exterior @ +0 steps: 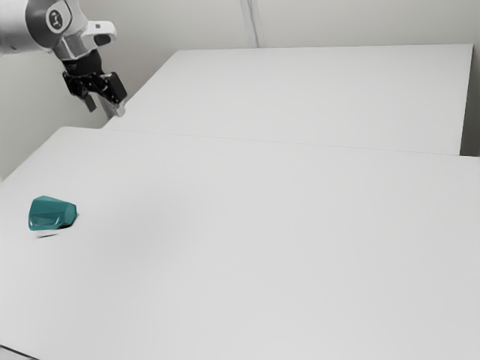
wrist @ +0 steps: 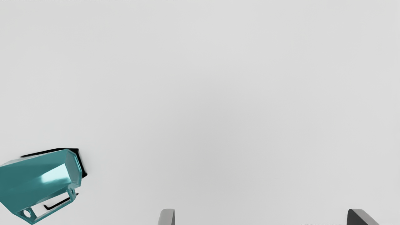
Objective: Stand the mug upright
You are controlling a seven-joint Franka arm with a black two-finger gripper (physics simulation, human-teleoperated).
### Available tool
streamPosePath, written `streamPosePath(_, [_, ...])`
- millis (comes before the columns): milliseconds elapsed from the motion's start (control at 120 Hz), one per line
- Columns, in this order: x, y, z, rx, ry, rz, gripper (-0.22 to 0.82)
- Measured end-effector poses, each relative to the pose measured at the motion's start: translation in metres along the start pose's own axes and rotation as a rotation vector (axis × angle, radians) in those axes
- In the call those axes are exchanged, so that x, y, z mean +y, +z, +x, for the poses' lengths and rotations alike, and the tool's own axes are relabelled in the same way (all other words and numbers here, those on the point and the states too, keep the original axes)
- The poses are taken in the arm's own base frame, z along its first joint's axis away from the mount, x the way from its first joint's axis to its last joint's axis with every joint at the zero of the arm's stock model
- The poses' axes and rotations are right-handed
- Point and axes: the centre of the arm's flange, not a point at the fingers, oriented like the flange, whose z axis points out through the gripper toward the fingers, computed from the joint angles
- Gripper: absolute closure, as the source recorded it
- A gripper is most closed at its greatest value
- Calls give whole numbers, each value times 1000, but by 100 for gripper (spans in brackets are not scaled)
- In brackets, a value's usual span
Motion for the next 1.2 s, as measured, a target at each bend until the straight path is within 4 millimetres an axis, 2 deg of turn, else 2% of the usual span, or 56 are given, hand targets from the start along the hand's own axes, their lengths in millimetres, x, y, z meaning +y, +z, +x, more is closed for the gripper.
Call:
streamPosePath(150, [-3,2,-3,-1,-4,-6,0])
streamPosePath(217, [-18,11,-11,-16,-36,-12,0])
streamPosePath(442, [-87,58,-95,-11,-190,-74,0])
streamPosePath(500, [-114,66,-117,17,-251,-83,0])
streamPosePath(600, [-175,87,-163,91,-389,-132,0])
streamPosePath(750, [-253,120,-244,270,-561,-269,0])
streamPosePath(867, [-297,152,-285,377,-586,-309,0])
streamPosePath(967, [-326,190,-314,415,-558,-313,0])
streamPosePath(1025, [-334,212,-314,433,-509,-316,1])
streamPosePath(1092, [-337,233,-290,464,-416,-323,1])
streamPosePath(1200, [-347,248,-261,526,-281,-307,2])
